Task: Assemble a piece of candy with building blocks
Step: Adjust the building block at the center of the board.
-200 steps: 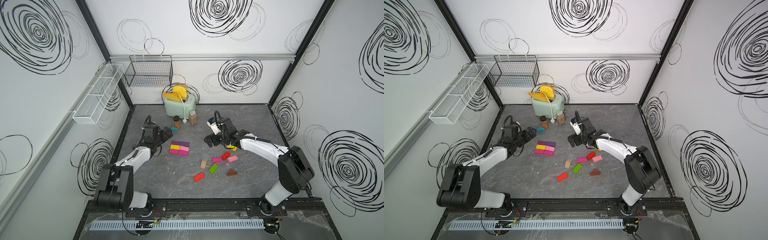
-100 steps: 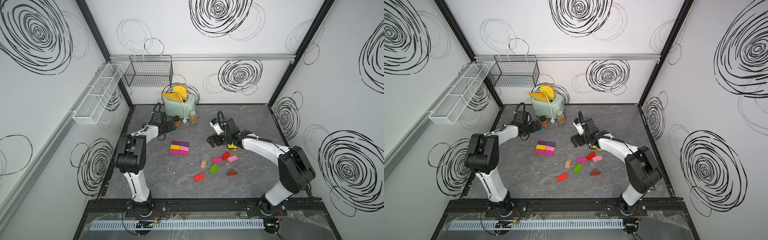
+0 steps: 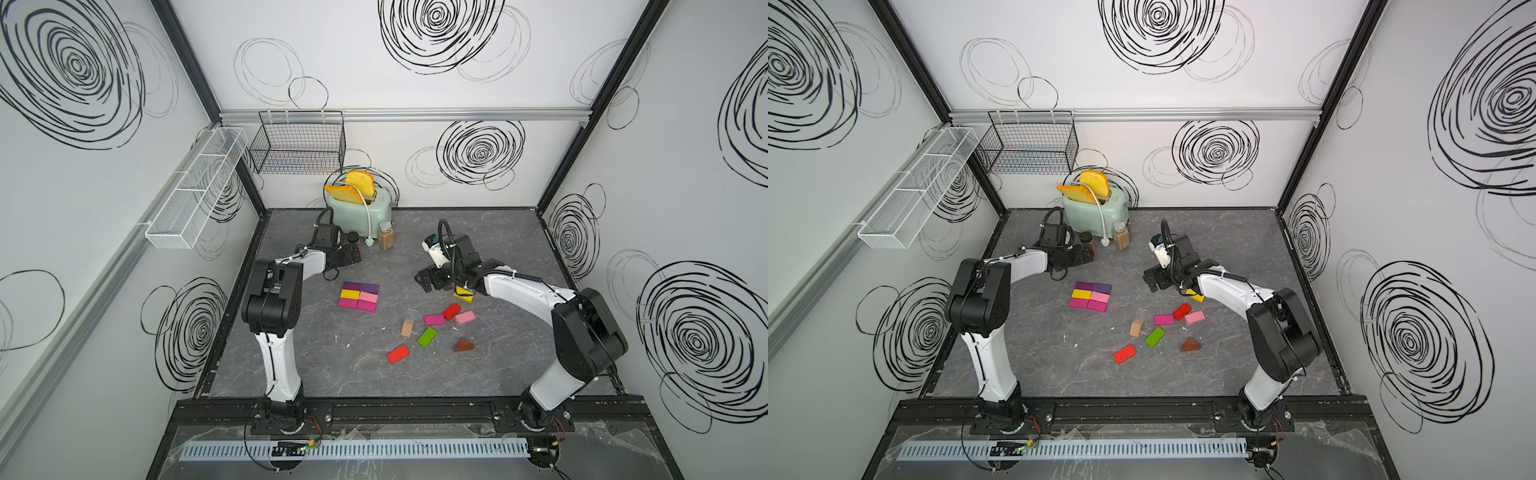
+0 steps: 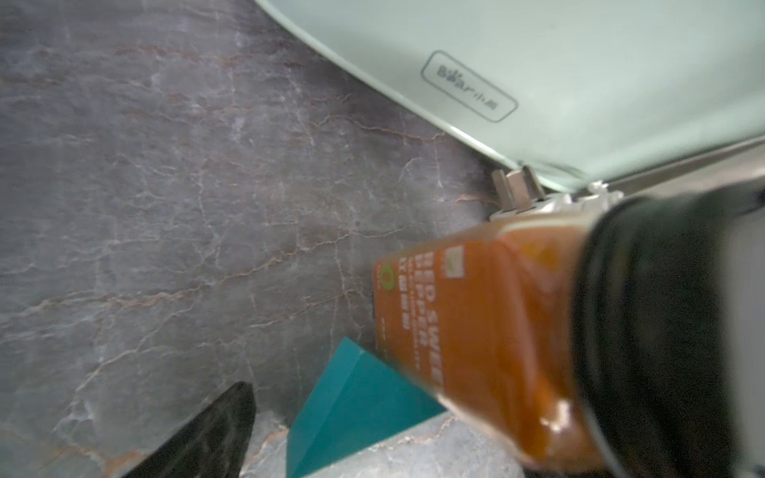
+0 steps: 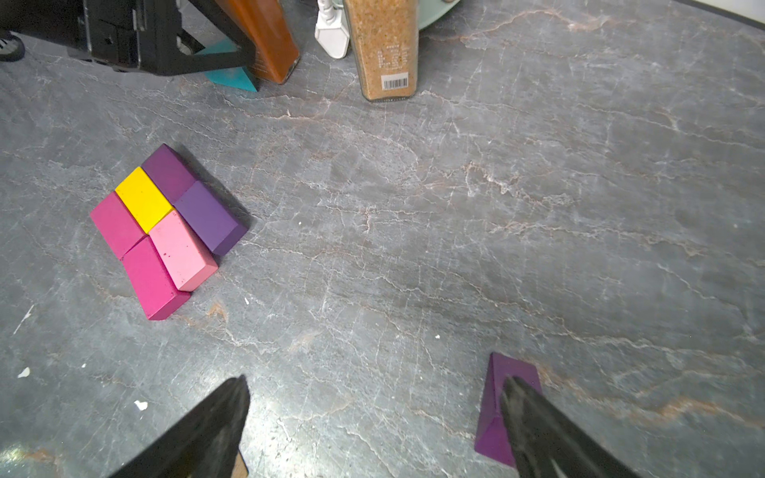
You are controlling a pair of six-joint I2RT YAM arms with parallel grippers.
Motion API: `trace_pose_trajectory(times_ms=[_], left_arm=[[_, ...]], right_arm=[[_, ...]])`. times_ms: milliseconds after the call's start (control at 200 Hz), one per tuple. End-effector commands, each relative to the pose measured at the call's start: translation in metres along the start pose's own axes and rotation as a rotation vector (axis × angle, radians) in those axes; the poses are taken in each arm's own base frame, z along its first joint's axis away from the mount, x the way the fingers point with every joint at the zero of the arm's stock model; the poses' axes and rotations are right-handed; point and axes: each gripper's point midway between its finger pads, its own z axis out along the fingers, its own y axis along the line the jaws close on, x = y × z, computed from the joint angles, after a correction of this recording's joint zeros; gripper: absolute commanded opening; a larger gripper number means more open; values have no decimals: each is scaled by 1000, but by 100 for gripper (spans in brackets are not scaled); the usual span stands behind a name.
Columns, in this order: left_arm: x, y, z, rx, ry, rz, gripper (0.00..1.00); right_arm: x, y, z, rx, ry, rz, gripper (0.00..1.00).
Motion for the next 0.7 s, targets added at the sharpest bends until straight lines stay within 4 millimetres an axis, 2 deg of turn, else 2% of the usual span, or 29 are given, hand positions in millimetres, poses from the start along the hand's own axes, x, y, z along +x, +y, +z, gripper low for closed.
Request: trace_pose_trajectory(times_ms=[0, 155, 425, 505, 620, 695], left_arm=[[9, -29, -2, 68, -4, 69, 100], [27, -43, -8, 116, 21, 50, 100], [37, -83, -34, 219, 24, 125, 100], [31, -79, -39, 183, 19, 149, 100], [19, -53, -37, 12, 32, 203, 98], [11, -45, -34, -57, 19, 247, 98]], right_arm=[[3, 2, 5, -15, 1, 0, 98], [3, 0, 2, -16, -8, 3, 98], [5, -9, -1, -9, -20, 13, 98], [7, -10, 0, -9, -16, 17, 98], [8, -11, 1, -7, -14, 18, 98], [9, -11, 2, -7, -11, 20, 98]])
